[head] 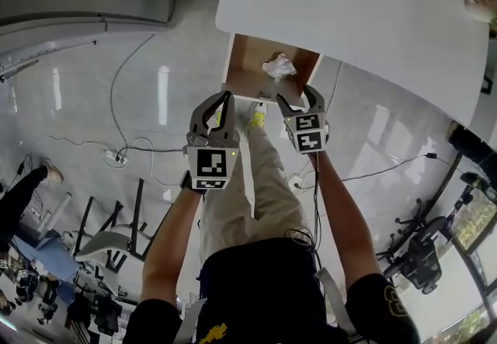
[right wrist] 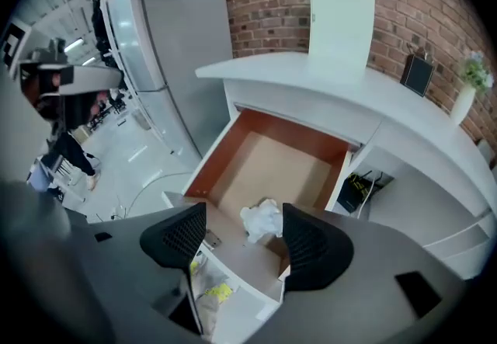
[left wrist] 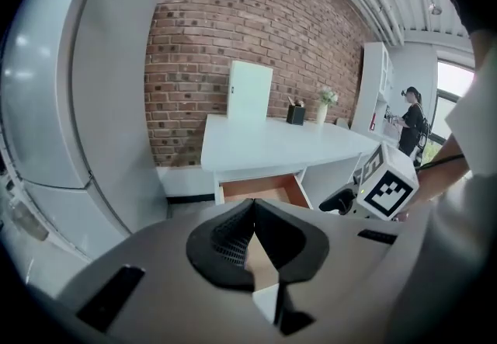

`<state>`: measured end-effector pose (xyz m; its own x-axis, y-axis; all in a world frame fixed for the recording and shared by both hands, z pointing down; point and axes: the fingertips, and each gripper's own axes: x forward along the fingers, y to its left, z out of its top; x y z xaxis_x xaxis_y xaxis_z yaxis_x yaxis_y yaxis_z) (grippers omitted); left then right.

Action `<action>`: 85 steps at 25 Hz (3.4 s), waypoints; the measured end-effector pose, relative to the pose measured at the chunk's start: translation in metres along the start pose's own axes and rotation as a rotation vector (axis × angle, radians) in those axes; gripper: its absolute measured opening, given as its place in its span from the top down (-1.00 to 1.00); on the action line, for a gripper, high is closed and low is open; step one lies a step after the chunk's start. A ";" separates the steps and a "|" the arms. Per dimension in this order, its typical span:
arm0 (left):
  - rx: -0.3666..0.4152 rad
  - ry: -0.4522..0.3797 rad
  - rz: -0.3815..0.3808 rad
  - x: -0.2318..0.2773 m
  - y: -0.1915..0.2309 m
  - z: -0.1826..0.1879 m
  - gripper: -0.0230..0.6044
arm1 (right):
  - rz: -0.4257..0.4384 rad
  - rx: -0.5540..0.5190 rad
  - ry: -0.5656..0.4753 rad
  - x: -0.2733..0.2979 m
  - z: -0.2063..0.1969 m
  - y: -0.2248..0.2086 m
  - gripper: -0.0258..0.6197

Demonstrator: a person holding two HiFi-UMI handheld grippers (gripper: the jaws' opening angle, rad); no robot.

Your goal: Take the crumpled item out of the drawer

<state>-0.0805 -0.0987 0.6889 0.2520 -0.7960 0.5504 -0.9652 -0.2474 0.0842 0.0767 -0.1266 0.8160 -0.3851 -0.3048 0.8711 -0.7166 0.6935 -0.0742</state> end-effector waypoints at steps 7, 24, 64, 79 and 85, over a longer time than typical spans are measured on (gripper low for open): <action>-0.063 0.051 0.022 0.023 0.013 -0.033 0.87 | -0.019 0.010 0.116 0.074 -0.030 -0.013 -0.11; -0.132 0.108 0.070 0.044 0.040 -0.074 0.87 | -0.060 -0.123 0.365 0.191 -0.062 -0.041 0.01; 0.295 -0.392 -0.060 -0.178 -0.056 0.321 0.87 | -0.235 -0.022 -0.847 -0.486 0.245 -0.006 0.83; 0.320 -0.511 -0.129 -0.211 -0.084 0.359 0.87 | -0.398 -0.007 -0.966 -0.576 0.228 0.010 0.83; 0.316 -0.521 -0.138 -0.211 -0.091 0.359 0.87 | -0.423 -0.039 -0.967 -0.586 0.232 0.012 0.83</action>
<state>-0.0205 -0.1066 0.2666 0.4502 -0.8904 0.0678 -0.8746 -0.4550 -0.1677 0.1590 -0.0908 0.1921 -0.4199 -0.9053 0.0636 -0.8884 0.4243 0.1754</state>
